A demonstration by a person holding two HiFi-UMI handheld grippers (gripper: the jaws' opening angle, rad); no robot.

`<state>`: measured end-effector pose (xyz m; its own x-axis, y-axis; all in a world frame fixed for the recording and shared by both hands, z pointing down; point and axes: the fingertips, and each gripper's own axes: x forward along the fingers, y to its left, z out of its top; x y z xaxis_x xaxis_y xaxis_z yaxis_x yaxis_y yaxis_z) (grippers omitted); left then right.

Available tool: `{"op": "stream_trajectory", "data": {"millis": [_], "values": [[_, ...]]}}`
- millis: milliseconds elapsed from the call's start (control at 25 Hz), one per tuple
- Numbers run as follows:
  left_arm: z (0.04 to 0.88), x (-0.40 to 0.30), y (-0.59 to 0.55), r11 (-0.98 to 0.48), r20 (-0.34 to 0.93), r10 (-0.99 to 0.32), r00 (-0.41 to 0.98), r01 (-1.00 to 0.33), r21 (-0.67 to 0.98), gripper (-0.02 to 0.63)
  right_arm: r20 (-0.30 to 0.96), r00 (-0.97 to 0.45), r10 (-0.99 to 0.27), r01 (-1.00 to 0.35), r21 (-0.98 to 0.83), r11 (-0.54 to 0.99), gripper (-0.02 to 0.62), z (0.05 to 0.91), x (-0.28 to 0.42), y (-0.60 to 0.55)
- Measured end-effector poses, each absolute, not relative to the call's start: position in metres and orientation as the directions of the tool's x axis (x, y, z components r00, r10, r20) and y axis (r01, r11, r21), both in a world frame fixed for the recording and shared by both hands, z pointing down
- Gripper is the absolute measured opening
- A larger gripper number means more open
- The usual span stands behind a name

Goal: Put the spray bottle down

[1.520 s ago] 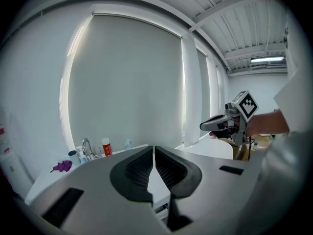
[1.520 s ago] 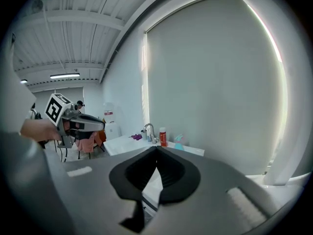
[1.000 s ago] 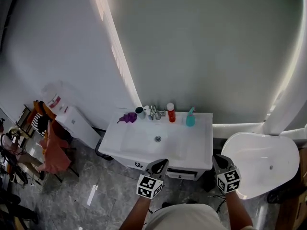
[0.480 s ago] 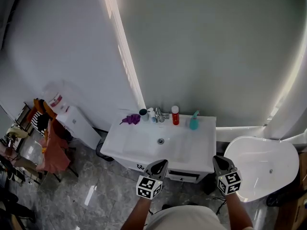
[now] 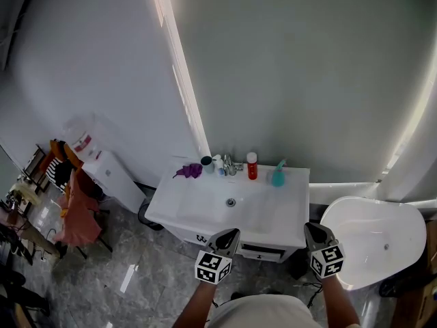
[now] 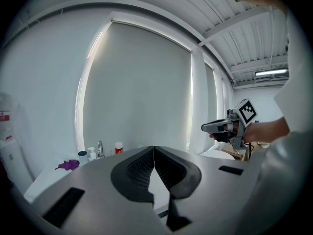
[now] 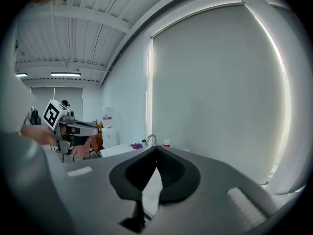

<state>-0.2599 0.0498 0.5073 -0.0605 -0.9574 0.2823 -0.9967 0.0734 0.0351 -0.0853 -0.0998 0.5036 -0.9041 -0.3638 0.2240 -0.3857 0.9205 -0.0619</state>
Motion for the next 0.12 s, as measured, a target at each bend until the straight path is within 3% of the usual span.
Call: {"op": "stream_trajectory", "data": {"millis": [120], "values": [[0.5078,-0.2607,0.0523,0.081,0.282,-0.957,-0.069,-0.996,0.035,0.008,0.222,-0.905,-0.362,-0.383,-0.059,0.922,0.011,0.5024,-0.0843,-0.0989]]}}
